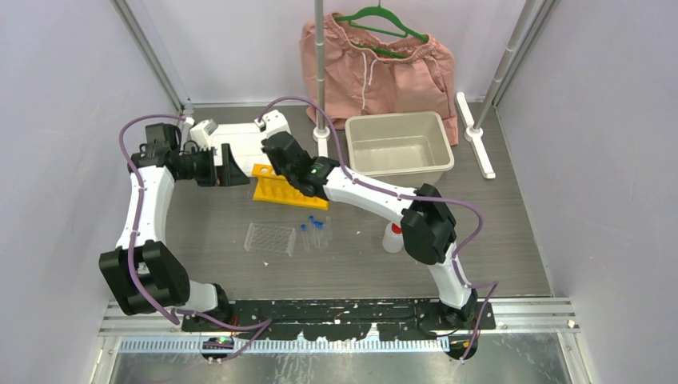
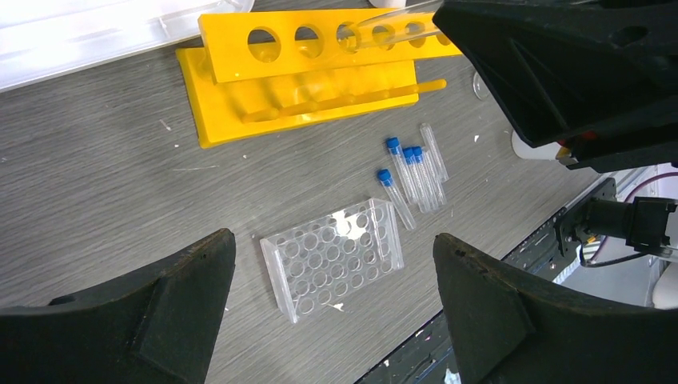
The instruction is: Organize the chemistry lab equipment
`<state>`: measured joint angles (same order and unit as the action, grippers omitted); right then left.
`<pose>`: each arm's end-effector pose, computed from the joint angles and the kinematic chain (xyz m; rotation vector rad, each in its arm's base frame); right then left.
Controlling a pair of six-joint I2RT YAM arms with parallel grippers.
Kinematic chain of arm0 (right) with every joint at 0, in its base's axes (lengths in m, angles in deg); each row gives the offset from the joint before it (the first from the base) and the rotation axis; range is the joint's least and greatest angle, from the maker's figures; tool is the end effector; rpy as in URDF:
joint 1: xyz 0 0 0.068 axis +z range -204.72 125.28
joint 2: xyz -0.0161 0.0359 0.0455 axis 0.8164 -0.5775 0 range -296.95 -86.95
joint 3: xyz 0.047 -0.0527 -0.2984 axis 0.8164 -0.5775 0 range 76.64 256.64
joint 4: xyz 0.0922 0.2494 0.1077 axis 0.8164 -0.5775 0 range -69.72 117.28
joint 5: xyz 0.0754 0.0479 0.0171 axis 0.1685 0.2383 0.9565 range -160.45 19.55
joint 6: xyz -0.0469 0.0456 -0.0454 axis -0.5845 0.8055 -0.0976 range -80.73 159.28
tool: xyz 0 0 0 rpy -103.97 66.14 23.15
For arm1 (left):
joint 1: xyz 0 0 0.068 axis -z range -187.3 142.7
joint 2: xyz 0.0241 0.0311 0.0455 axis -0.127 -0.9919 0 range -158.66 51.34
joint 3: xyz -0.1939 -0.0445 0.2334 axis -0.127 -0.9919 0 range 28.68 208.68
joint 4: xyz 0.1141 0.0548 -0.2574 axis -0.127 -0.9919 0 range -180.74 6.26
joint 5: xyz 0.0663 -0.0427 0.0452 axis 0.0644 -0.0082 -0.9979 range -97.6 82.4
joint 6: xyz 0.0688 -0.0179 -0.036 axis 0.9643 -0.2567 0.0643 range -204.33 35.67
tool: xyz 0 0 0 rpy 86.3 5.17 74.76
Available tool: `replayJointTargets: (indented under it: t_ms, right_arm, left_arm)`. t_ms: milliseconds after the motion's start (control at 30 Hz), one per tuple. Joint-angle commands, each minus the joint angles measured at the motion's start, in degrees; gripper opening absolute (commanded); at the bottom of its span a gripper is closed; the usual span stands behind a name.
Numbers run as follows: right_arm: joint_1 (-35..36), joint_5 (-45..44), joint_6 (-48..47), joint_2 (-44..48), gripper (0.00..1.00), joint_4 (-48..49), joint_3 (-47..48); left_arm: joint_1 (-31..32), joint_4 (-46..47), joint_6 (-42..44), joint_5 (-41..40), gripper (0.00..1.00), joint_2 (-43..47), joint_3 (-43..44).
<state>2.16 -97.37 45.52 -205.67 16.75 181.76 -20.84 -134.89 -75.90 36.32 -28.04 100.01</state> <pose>0.3350 0.4566 0.3147 -0.5549 1.8723 0.2610 0.3084 0.0254 0.3226 0.1566 2.3706 -0.8106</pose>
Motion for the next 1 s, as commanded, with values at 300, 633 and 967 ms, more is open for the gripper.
replayJointTargets:
  t_ms: [300, 633, 967]
  right_arm:
    - [0.16, 3.23, 1.05, -0.90, 0.00, 1.28, -0.62]
    - [0.00, 6.63, 0.41, -0.23, 0.01, 1.71, -3.55]
    - [0.01, 6.15, 0.67, 0.51, 0.09, 5.16, -7.76]
  left_arm:
    - [-0.53, 0.18, 1.87, -0.96, 0.94, 1.94, 1.44]
    - [-0.46, 0.45, 2.08, -1.91, 0.94, 2.02, 1.70]
    - [-0.51, 0.36, 2.47, -2.96, 0.94, 2.03, 1.81]
